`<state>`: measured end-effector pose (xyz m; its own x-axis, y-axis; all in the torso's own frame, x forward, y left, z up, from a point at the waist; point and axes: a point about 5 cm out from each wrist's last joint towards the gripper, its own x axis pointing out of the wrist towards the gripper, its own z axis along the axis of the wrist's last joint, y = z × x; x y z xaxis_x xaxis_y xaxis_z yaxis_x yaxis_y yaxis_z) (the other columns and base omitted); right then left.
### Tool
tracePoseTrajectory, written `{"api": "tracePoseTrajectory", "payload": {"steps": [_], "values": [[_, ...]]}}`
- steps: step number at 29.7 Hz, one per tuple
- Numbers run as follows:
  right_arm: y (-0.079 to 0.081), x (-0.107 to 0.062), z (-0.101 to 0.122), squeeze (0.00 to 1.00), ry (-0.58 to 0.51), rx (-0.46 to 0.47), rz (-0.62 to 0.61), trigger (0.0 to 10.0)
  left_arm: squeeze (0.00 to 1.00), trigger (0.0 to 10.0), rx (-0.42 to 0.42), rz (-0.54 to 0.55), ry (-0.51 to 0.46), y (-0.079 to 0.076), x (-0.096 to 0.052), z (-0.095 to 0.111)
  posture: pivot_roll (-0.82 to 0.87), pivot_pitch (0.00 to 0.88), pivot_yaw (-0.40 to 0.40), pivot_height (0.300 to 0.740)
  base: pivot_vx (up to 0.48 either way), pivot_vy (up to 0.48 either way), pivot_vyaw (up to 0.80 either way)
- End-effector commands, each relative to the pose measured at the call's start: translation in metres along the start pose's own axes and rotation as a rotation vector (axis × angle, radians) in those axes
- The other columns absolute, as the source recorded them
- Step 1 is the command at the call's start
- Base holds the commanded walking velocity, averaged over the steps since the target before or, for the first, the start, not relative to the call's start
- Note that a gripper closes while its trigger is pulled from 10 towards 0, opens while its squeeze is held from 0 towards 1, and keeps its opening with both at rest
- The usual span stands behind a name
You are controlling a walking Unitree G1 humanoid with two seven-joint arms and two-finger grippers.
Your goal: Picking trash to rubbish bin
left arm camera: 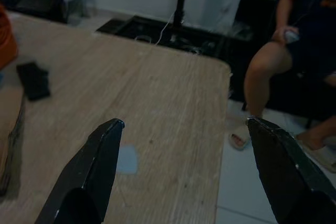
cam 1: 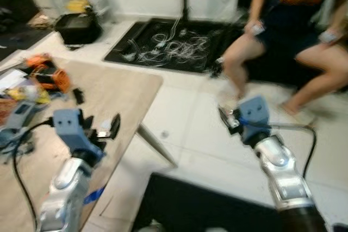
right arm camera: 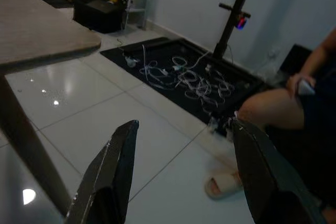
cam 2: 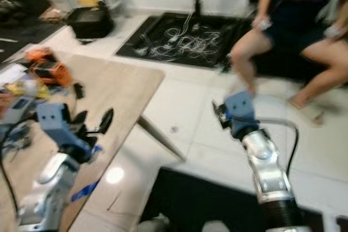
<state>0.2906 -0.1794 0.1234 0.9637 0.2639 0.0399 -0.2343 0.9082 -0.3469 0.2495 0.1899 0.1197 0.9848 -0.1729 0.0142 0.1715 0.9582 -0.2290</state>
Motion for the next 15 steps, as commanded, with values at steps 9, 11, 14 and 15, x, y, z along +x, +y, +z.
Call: {"api": "tracePoseTrajectory", "payload": {"steps": [9,11,14,15], "values": [[0.0124,0.0041,0.0055,0.0,-0.02,0.006,0.029,10.0,0.0,10.0,-0.007,0.048,0.044,0.0147,-0.006,-0.0039,-0.2,0.0,0.13,0.74,0.0,0.0,0.66],[0.0125,0.004,0.0055,0.0,-0.021,0.006,0.03,10.0,0.0,10.0,-0.006,0.049,0.042,0.0148,-0.0059,-0.0037,-0.2,0.0,0.13,0.74,0.0,0.0,0.66],[0.0125,0.0041,0.0054,0.0,-0.021,0.001,0.032,10.0,0.0,10.0,-0.006,0.05,0.036,0.0145,-0.0058,-0.0033,-0.19,0.0,0.11,0.74,0.0,0.0,0.66],[0.0125,0.0038,0.006,0.0,-0.022,0.001,0.033,10.0,0.0,10.0,-0.006,0.051,0.033,0.0145,-0.0063,-0.0024,-0.18,0.0,0.108,0.74,0.0,0.0,0.66]]}}
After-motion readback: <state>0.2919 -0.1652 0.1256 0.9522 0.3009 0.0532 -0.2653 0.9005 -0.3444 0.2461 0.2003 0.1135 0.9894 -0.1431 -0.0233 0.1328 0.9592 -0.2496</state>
